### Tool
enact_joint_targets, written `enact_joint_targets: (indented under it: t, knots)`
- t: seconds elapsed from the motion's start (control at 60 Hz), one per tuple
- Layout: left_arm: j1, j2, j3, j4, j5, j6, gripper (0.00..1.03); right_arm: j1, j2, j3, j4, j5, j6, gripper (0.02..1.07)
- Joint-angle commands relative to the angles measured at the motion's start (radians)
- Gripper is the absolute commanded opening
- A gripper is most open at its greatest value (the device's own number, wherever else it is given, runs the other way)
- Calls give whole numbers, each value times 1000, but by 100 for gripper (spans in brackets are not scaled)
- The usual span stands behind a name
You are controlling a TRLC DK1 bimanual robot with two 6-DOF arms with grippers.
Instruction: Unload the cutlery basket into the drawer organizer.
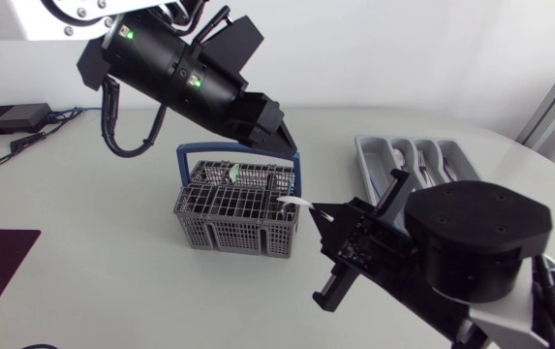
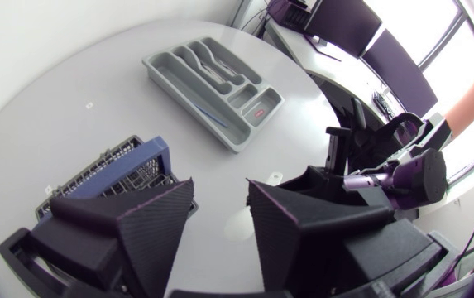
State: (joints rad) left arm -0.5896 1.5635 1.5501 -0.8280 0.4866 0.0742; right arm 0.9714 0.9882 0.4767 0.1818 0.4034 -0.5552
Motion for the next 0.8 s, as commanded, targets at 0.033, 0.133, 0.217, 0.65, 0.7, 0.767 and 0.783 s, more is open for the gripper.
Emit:
enact_joint_targets:
  t: [0.033,0.133,0.217,0.65,0.7,0.767,0.783]
  knots:
    - [36,-29,28,18,10,-5,78,-40,-74,-32,-64,-40,-5,8]
    - [62,-33,5,30,7,72,78,-135,-146,-36,-160,-147,5,8]
    - [65,-31,-25,47,-42,147,78,-234,-210,-38,-243,-252,1,8]
    - [-47,-88,-294,208,-195,415,78,-830,-281,-46,-489,-819,-219,8]
    - [-73,-94,-335,228,-229,447,78,-887,-253,-46,-499,-865,-262,8]
    - [-99,-102,-395,283,-273,473,78,-951,-221,-43,-516,-917,-311,8]
    - [-102,-103,-409,297,-278,478,78,-965,-214,-43,-522,-928,-324,8]
